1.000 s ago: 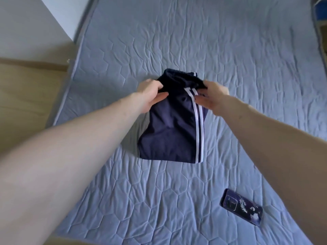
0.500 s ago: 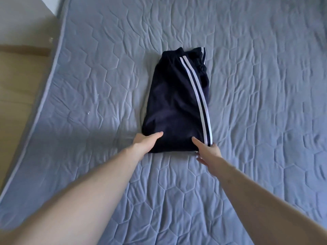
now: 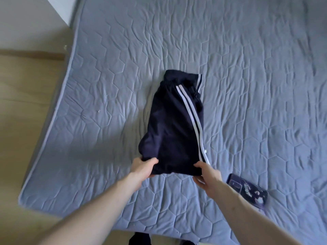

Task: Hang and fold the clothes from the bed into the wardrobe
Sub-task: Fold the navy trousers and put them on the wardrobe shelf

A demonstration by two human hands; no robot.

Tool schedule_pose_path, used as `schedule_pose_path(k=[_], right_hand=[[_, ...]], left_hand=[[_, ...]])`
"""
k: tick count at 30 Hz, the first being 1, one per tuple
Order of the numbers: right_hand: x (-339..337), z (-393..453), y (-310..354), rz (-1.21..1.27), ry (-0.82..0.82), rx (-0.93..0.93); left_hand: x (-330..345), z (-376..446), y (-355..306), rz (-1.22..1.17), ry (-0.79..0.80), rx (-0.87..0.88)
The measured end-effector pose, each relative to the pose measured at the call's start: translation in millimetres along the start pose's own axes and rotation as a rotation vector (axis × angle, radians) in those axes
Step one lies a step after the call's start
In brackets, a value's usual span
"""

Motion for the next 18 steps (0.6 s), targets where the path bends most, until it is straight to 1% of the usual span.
schedule_pose_path(k=[4, 6, 8, 10, 12, 14, 18], right_hand=[[-32.1, -57.9, -52.2, -0.039, -0.022, 0.131], [-41.2, -85.2, -65.8, -0.047, -0.002, 0.168], [-44.7, -108.0, -65.0, -0.024, 0.006, 0.165], [-40.6, -120.0, -47.4, 0.015, 0.007, 0.123], [-29.6, -123.9, -12.3, 0.061, -0.009, 0.047], [-12.6, -120.1, 33.7, 0.073, -0.019, -0.046], [21.9, -97.8, 123.2, 0.086, -0.014, -0.23]], left_hand=[[-25.0, -74.9, 37.8, 0.158, 0.048, -0.115], [-34.9, -105.3, 44.8, 0.178, 0.086, -0.163], [-40.7, -130.1, 35.9, 0.165, 0.109, -0.176], [-40.0, -141.3, 12.4, 0.119, 0.108, -0.139], [-33.4, -140.8, -24.7, 0.046, 0.094, -0.076], [-22.7, -127.2, -67.5, -0.046, 0.089, -0.025], [3.4, -82.2, -149.9, -0.196, 0.146, 0.061]])
Point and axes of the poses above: each hand's wrist, its own z-axis towards the middle knuckle, its own x-axis out of the palm, y = z × x, the point moved 9 cm from there along z, towards the middle knuckle, and after that the axes turned 5 degrees about y, right-handed, at the moved point
